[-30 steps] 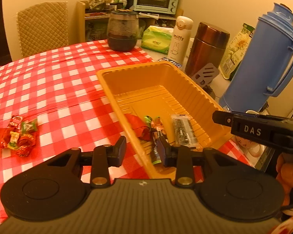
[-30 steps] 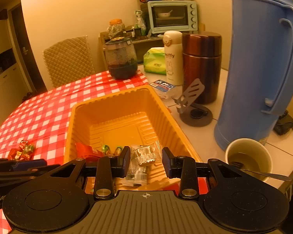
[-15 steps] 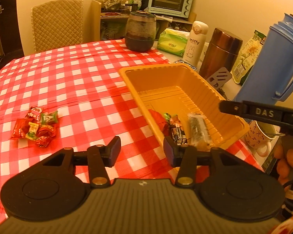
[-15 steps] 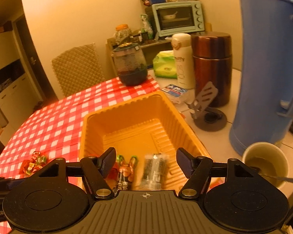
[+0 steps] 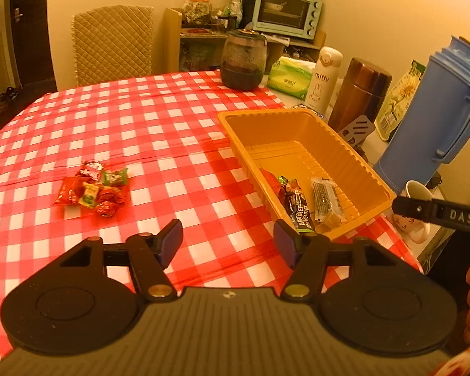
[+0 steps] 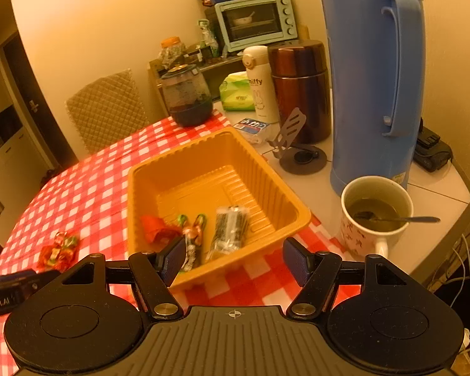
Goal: Organize snacks
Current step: 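Open both grippers to drop the candies into the tray and withdraw, then move both tools back toward the pile of wrapped candies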
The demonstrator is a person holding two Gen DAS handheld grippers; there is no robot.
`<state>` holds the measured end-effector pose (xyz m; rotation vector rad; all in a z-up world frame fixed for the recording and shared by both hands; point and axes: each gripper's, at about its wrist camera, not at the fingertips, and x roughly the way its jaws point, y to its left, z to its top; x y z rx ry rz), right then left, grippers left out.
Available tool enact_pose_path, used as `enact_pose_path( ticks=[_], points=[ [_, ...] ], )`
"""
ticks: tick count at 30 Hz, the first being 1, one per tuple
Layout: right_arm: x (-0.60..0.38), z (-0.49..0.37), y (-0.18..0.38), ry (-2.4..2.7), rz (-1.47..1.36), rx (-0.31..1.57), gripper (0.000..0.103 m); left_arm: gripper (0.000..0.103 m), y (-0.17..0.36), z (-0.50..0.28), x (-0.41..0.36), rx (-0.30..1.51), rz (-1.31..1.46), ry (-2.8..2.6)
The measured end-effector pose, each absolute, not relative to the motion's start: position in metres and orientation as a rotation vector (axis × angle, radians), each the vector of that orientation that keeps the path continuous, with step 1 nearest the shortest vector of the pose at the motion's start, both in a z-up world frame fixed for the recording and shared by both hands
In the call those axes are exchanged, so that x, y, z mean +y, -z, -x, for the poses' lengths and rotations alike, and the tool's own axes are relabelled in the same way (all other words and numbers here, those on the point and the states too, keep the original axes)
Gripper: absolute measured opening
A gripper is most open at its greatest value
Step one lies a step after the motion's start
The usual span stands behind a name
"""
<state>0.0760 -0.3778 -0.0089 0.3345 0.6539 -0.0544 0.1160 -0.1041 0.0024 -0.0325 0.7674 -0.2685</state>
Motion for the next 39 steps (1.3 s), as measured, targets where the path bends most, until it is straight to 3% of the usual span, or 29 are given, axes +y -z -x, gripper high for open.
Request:
enact_pose_path(
  ticks=[16, 39],
  points=[
    [-0.319, -0.04, -0.015, -0.044, -0.264, 0.642, 0.068, 0.078, -0.026, -0.067, -0.046, 0.717, 0.081, 0.172],
    [-0.252, -0.044, -0.018, -0.164, -0.177, 0.661, 0.068, 0.08, -0.023, -0.049, 0.03, 0.719, 0.144, 0.017]
  ],
)
